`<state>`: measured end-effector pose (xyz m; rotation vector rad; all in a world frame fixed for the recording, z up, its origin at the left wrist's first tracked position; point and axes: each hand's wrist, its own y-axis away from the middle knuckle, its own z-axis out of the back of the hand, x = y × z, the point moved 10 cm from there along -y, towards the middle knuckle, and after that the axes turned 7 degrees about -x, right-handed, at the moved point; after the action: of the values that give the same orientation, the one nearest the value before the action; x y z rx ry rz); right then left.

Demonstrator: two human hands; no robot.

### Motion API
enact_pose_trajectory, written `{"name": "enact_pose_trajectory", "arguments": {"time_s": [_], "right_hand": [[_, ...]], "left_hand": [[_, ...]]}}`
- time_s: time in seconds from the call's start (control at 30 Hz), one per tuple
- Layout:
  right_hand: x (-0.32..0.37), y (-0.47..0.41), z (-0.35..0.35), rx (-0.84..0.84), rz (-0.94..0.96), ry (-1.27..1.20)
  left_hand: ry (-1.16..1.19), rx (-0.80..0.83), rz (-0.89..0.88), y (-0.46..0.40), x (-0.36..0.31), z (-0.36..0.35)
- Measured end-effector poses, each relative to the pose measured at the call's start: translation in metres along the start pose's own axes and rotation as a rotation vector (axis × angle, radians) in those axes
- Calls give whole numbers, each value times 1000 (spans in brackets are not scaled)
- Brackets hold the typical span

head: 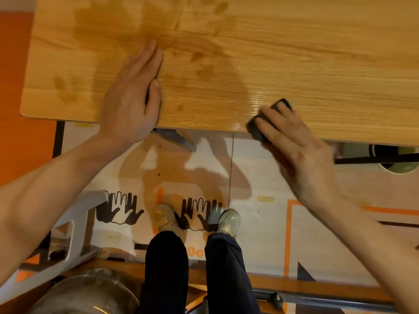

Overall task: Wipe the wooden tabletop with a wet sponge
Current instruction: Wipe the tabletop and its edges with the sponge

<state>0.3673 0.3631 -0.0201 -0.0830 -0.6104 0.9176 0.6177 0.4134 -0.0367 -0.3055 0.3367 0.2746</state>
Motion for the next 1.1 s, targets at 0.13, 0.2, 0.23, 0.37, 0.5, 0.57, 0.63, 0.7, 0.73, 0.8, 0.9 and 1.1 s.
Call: {"name": "enact_pose_trajectory", "arguments": {"time_s": [0.13, 0.2, 0.23, 0.37, 0.5, 0.57, 0.63, 0.7, 0.73, 0.8, 0.9, 1.1], "right_hand": [[61, -25, -42, -146, 9, -29], [73, -31, -52, -124, 49, -53], [71, -30, -50, -94, 103, -17], [14, 3, -11, -79, 99, 123], [0, 17, 2, -178, -58, 182], [28, 2, -18, -196, -8, 173], [61, -18, -44, -212, 60, 167], [92, -37, -70, -221, 77, 118], [109, -46, -83, -214, 94, 87], [143, -61, -105, -212, 164, 98], [167, -74, -120, -195, 219, 102], [78, -28, -64, -60, 56, 169]], "left_hand": [[-9, 2, 4, 1, 2, 0], [-11, 1, 1, 1, 2, 1], [-9, 0, 3, 1, 1, 2], [22, 1, 27, 1, 1, 3], [89, 47, 34, 2, 6, 2], [132, 76, 32, 1, 14, 8], [120, 80, 14, 1, 27, 18], [76, 68, 5, 0, 48, 31], [52, 62, 13, -1, 62, 38], [8, 53, 39, -2, 90, 48], [-25, 55, 48, -1, 116, 50], [-3, 49, 33, 5, 123, 41]]}}
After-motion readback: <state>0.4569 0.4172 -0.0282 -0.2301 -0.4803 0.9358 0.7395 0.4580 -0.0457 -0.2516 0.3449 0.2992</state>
